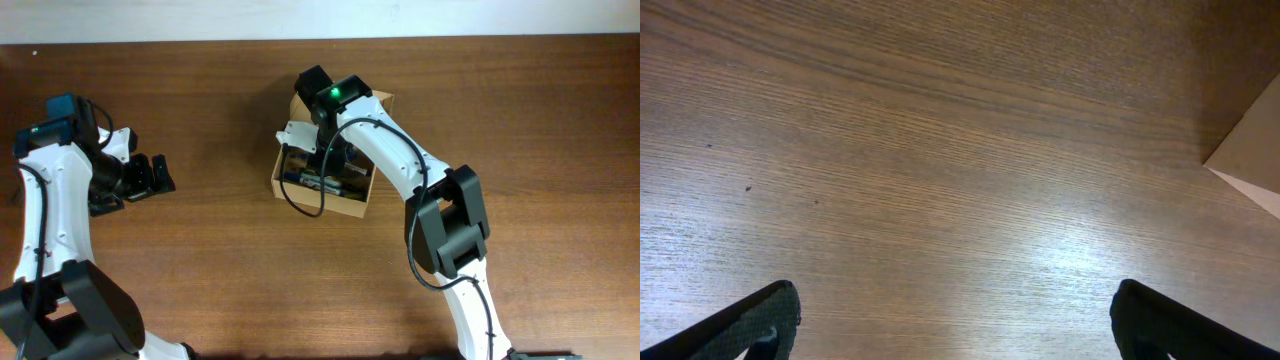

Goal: Pack container
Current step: 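Carry the black marker into the box and open the right gripper, then lift the right arm away and raise the left gripper toward the box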

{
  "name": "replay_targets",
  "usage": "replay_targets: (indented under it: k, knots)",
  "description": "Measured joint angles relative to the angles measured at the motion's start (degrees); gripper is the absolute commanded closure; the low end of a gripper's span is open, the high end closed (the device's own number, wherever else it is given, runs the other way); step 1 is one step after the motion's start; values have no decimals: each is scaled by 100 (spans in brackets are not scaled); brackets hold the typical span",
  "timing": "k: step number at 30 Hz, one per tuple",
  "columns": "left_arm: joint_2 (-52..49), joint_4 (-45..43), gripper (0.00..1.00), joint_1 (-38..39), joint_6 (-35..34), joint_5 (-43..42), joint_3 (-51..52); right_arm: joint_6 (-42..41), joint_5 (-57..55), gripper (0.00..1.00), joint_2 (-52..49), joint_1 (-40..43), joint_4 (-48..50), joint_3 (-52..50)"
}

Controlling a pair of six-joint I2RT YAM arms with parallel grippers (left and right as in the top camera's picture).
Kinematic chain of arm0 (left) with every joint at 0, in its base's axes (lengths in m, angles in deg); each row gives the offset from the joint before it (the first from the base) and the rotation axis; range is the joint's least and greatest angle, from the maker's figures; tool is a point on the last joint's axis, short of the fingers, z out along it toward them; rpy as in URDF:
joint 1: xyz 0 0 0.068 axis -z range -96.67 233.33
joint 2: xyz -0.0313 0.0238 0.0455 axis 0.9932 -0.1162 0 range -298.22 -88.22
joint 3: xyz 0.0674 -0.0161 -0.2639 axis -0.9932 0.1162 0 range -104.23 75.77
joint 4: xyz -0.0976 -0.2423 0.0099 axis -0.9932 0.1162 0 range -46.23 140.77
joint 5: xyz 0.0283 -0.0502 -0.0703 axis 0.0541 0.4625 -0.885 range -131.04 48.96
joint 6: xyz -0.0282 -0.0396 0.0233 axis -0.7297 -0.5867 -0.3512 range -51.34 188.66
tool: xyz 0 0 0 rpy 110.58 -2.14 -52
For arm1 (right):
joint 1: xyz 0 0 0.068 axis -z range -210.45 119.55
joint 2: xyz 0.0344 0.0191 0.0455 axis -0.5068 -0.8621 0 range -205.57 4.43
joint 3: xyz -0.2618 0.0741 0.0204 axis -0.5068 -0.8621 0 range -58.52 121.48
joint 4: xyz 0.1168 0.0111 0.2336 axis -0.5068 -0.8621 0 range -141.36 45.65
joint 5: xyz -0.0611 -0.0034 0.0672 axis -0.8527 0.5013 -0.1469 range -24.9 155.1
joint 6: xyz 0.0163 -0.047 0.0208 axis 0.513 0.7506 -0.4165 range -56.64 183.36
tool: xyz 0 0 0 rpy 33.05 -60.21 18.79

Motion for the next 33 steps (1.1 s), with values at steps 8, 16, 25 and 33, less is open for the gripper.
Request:
replay_targets:
  k: [8,16,25,33]
  knots:
    - [0,0,0,0,0,2,0,-752,-2,62,450,0,-7,0]
    - [0,-2,0,0,0,0,0,-2245,0,60,2413,0,11,455]
    - [0,-804,0,0,-26,-426,4,-3434,26,95,3473,17,-800,610]
    - [0,-1473,71,17,-11,-2103,11,-4487,72,96,3220,728,-761,573]
